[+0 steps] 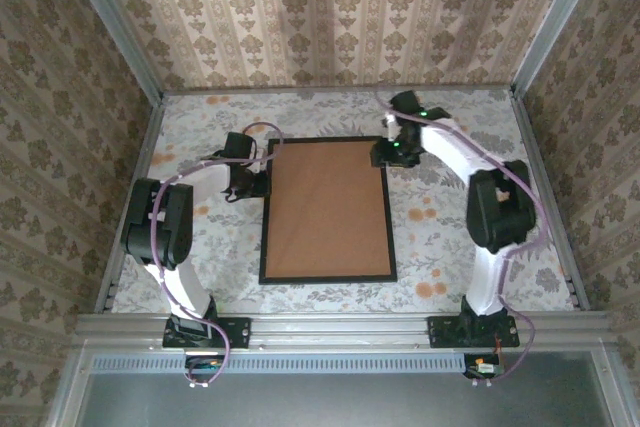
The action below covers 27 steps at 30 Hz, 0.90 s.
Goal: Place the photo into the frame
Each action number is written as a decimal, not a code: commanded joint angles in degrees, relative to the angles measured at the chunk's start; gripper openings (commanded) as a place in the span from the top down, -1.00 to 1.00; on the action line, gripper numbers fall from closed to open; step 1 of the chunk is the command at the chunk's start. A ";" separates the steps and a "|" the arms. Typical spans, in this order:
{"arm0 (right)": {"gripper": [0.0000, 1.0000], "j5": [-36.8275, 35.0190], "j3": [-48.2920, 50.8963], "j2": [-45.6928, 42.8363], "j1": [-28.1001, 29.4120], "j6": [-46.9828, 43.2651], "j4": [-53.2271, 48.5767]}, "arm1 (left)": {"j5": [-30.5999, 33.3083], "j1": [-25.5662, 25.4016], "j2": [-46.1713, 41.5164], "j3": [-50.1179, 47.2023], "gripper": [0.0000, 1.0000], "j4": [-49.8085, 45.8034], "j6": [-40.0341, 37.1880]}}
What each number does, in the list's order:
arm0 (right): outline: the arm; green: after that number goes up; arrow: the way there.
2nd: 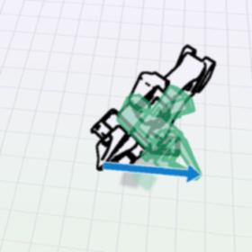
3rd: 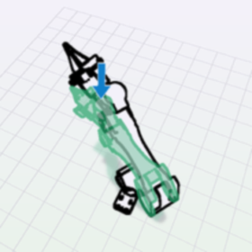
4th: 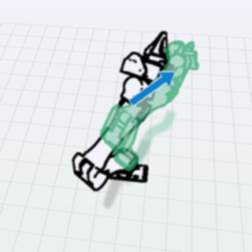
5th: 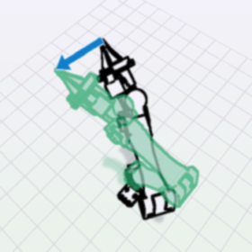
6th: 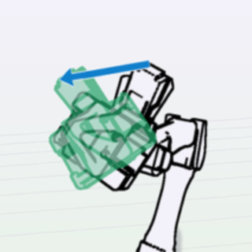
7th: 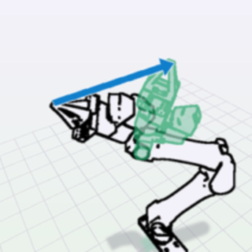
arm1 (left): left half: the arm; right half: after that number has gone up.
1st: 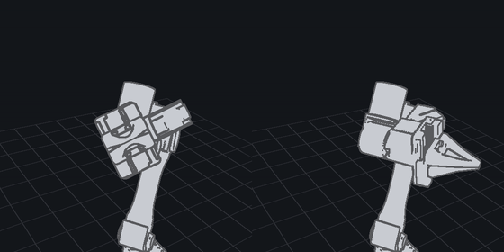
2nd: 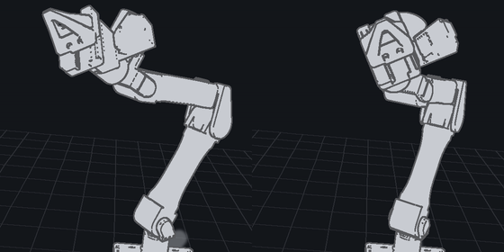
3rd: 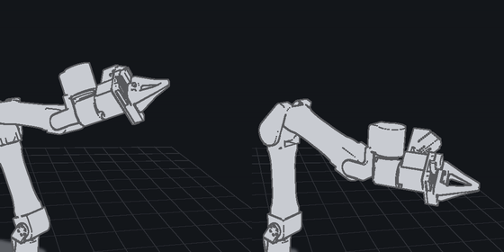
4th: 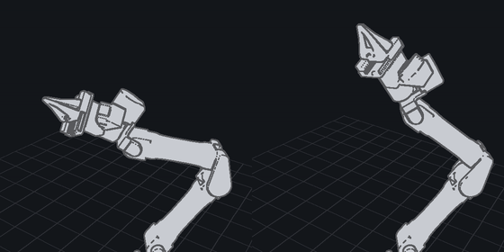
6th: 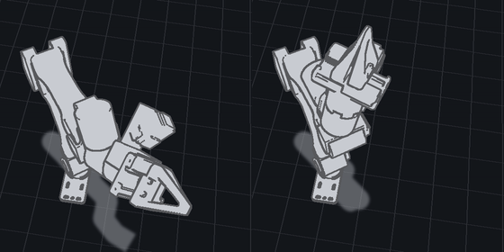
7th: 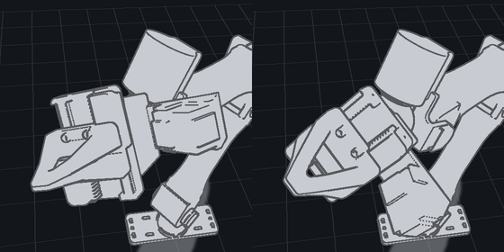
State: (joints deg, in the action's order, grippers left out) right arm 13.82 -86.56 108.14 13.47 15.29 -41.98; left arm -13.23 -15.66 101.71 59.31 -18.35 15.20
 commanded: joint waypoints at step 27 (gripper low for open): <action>0.15 11.86 19.33 -1.98 -3.45 1.97 4.67 | -0.04 -0.69 -1.09 -0.69 0.82 0.95 -1.75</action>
State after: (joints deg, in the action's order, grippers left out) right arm 26.96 -68.03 105.16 9.61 17.96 -36.16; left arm -13.23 -15.70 101.71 59.31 -18.31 15.14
